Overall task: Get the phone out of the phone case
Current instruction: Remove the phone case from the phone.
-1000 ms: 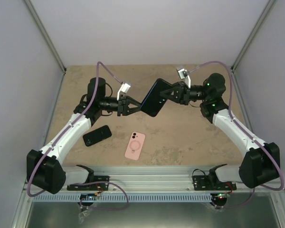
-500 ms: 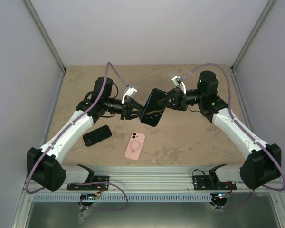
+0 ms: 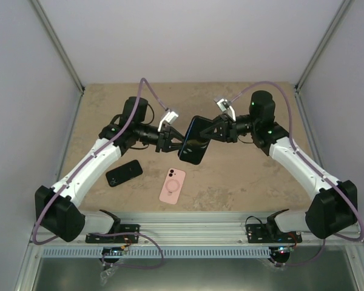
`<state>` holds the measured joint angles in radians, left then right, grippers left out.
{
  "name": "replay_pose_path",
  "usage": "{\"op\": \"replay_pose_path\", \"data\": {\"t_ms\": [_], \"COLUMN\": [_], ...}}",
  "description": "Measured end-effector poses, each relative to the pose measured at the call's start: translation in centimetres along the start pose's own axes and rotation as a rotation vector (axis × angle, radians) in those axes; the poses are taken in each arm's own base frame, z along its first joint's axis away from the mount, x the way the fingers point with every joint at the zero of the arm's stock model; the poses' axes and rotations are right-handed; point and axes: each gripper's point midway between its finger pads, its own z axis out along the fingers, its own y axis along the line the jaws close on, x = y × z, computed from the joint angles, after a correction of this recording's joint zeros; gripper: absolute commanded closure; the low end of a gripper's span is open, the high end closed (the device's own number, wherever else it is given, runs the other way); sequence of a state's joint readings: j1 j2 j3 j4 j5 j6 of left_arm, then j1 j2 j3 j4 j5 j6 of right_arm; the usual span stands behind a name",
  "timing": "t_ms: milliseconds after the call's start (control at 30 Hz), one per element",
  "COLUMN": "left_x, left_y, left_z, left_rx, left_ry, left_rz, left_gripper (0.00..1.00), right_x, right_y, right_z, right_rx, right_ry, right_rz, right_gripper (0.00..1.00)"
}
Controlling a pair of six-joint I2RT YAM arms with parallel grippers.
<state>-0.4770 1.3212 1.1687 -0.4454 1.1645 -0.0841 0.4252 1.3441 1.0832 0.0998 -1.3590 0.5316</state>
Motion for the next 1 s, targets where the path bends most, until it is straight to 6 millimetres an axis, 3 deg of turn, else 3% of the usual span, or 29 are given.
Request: {"op": "replay_pose_path", "data": {"t_ms": [167, 233, 400, 467, 600, 867, 1000], "left_x": [-0.1, -0.2, -1.3, -2.0, -3.0, -4.1, -4.9], "left_y": [0.0, 0.2, 1.4, 2.0, 3.6, 5.6, 8.3], "left_z": [0.0, -0.2, -1.0, -1.3, -2.6, -3.7, -4.6], "left_rx": [0.000, 0.003, 0.014, 0.008, -0.030, -0.124, -0.214], "left_ry": [-0.005, -0.018, -0.099, -0.145, -0.227, -0.307, -0.332], "left_rz": [-0.022, -0.030, -0.078, -0.100, -0.154, -0.229, -0.312], "left_gripper": [1.00, 1.00, 1.00, 1.00, 1.00, 1.00, 1.00], "right_x": [-0.2, -0.5, -1.1, -1.0, -1.6, -5.2, -5.9], "right_y": [-0.7, -0.9, -2.3, -2.8, -4.5, -6.3, -8.5], "right_z": [0.2, 0.3, -0.1, -0.3, -1.9, -3.9, -4.6], "right_rx": [-0.007, -0.006, 0.061, 0.082, 0.172, 0.408, 0.614], "right_ry": [0.014, 0.019, -0.001, -0.002, -0.037, -0.078, -0.061], "right_rz": [0.044, 0.067, 0.075, 0.077, 0.072, -0.087, -0.187], "right_gripper": [0.99, 0.91, 0.47, 0.35, 0.22, 0.17, 0.17]}}
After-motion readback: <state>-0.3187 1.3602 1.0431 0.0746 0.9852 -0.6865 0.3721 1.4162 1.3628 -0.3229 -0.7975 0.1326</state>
